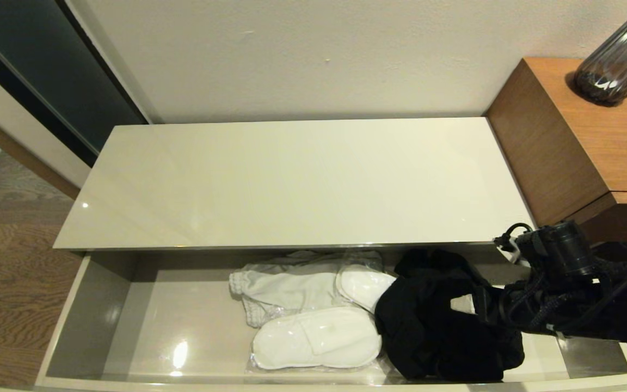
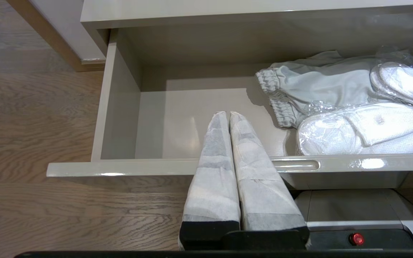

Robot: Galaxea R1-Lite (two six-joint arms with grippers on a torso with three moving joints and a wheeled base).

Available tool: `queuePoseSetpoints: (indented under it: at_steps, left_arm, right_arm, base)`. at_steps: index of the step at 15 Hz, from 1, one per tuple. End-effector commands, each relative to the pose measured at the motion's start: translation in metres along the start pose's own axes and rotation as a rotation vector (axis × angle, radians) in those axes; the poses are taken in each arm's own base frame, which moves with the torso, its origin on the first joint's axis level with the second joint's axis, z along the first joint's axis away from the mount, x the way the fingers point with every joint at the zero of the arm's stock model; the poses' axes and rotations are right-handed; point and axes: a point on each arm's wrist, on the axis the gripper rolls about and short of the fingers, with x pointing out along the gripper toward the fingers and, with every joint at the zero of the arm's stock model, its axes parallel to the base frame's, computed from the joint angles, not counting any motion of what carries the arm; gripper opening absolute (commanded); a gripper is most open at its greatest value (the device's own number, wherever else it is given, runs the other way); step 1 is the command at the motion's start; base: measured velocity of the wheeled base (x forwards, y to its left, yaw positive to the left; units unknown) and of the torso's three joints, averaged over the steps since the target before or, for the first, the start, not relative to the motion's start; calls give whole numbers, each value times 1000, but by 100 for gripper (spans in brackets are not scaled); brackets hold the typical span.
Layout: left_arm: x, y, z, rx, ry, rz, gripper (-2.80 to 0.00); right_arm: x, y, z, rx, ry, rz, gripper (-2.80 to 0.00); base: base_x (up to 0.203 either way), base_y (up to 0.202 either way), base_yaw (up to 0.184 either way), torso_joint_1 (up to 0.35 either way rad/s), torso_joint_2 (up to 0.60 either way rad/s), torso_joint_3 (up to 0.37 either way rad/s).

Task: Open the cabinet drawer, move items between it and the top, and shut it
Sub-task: Put the T-shirt in the drawer, then take out the disposable slippers from the drawer

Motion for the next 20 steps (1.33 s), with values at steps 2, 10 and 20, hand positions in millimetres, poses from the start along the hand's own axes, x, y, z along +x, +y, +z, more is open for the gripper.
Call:
queuePoseSetpoints:
  at_steps: [2, 10, 20]
  left_arm:
    - [0, 0, 0, 0, 2, 0, -280]
    - [0, 0, 0, 0, 1, 1, -280]
    - [0, 0, 0, 0, 1, 1, -280]
  right_arm:
    - [-12, 6, -3, -18, -19, 28, 0]
    - [-59, 10, -10, -31, -41, 61, -280]
    - [-169, -25, -50, 65, -121, -11, -280]
  base:
    - [0, 0, 0, 0, 0, 0]
    - [0, 0, 0, 0, 0, 0]
    - [0, 0, 0, 0, 0, 0]
